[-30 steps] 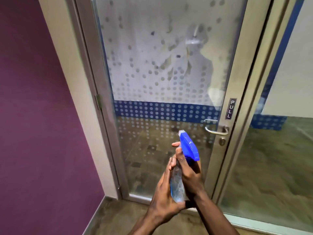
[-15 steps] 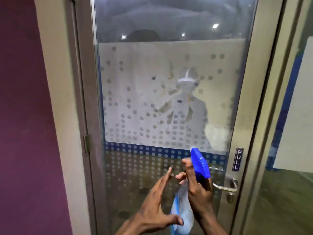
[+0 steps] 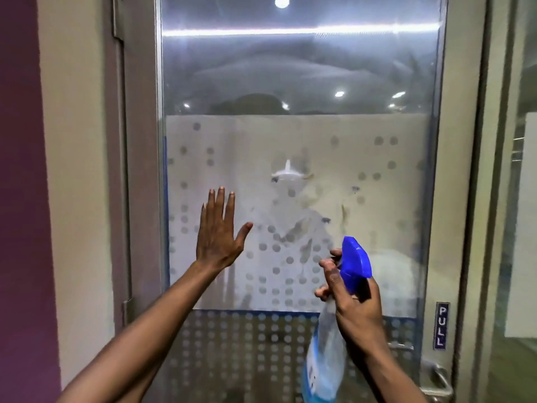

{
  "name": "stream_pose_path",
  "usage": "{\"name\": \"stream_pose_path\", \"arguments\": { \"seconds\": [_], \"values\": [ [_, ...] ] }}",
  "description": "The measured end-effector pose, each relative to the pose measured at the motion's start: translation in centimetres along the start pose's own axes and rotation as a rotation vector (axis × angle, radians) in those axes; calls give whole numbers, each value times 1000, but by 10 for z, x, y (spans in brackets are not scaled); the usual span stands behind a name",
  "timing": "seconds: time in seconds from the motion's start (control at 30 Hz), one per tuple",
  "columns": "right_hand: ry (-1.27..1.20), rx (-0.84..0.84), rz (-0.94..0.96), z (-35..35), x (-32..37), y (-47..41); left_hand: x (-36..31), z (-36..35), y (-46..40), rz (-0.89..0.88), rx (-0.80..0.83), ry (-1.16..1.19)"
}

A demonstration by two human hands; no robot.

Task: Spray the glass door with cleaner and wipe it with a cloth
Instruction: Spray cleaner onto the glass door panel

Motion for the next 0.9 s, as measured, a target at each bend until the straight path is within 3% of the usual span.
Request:
{"name": "stream_pose_path", "arguments": {
  "seconds": [0.13, 0.5, 0.77, 0.9],
  "values": [
    [22, 11, 60, -27, 4, -7, 22, -16, -14, -26, -2, -40],
    [88, -265, 116, -53, 12, -39, 50, -56, -34, -66, -18, 1],
    [142, -291, 168, -58, 13, -47, 57, -68, -37, -77, -30, -61],
    [171, -418, 177, -46, 23, -53, 58, -69, -37, -92, -49, -64]
  ]
}}
Point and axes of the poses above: each hand's wrist, its own y-axis away from the middle knuckle, its own z-axis out of the back of the hand, x = y × z, the point moved 5 cm from there along -y, towards the middle knuckle, and after that the axes turned 4 degrees about x, right-handed, at the moved point
